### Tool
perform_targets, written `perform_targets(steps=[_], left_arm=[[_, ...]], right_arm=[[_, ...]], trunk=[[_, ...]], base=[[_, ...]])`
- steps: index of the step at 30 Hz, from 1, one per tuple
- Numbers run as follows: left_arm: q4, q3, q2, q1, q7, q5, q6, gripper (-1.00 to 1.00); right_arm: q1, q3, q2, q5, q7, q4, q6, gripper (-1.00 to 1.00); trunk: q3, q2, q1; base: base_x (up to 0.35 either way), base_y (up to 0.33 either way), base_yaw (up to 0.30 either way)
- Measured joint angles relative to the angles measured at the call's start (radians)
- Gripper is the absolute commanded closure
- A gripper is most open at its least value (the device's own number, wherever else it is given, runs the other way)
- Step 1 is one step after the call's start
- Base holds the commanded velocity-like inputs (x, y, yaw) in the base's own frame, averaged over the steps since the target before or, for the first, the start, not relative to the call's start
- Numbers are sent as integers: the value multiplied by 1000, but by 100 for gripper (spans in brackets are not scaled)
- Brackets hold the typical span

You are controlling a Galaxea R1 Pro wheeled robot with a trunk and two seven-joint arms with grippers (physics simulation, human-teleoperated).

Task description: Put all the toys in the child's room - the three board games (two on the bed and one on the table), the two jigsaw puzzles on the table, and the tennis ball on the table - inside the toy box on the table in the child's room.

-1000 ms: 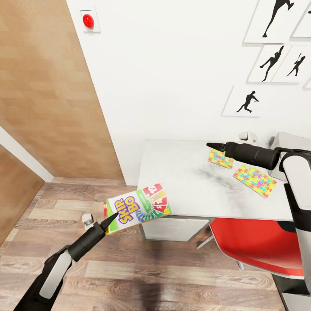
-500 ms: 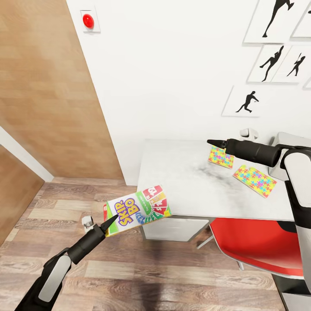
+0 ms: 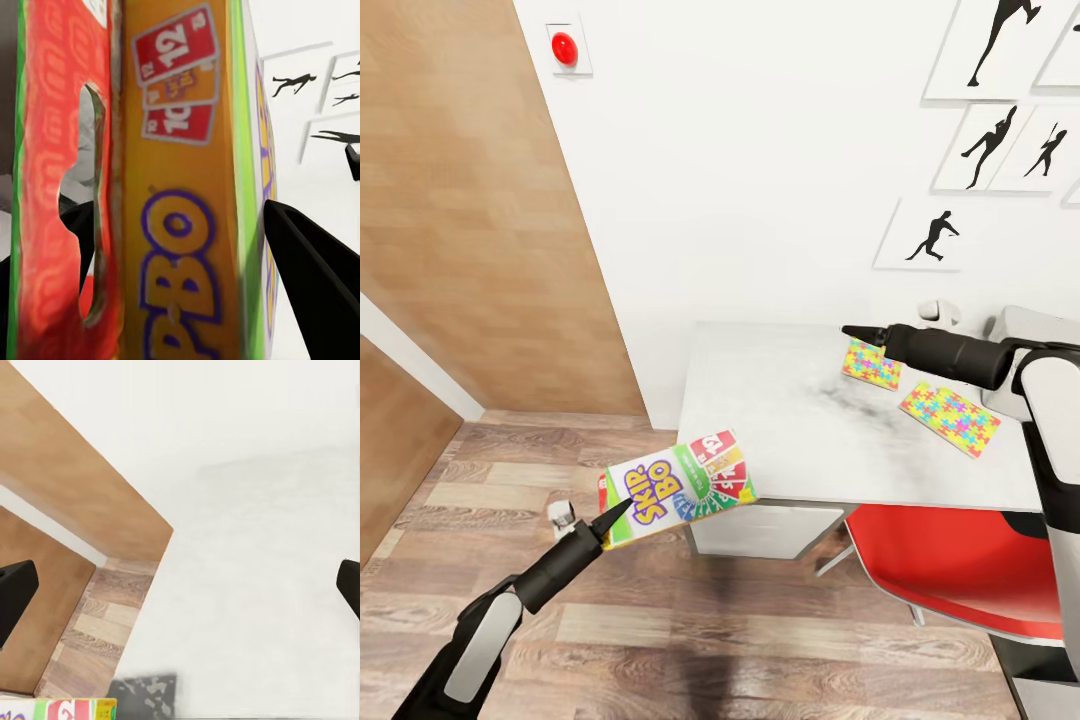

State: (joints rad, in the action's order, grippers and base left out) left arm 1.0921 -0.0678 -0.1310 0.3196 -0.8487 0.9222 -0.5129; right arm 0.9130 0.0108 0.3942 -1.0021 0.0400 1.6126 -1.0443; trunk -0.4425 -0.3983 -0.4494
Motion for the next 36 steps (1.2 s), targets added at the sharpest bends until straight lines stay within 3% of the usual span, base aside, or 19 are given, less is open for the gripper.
perform_targets(steps=[5, 9, 26, 36], left_arm=[[28, 3, -4, -9, 10, 34, -34, 100], [50, 4, -5, -13, 13, 40, -49, 100], [146, 9, -2, -17, 18, 48, -63, 100], [255, 11, 8, -17, 33, 47, -93, 100]], right_arm=[[-26, -27, 2, -10, 0, 3, 2, -100], [-33, -38, 2, -16, 0, 3, 2, -100], [-45, -50, 7, -26, 2, 4, 2, -100], [-49, -53, 21, -30, 4, 4, 2, -100]], trunk=[[0, 0, 0], [0, 0, 0], [0, 0, 0], [0, 0, 0]], base=[[0, 0, -95], [0, 0, -190], [0, -12, -261], [38, -208, -283]])
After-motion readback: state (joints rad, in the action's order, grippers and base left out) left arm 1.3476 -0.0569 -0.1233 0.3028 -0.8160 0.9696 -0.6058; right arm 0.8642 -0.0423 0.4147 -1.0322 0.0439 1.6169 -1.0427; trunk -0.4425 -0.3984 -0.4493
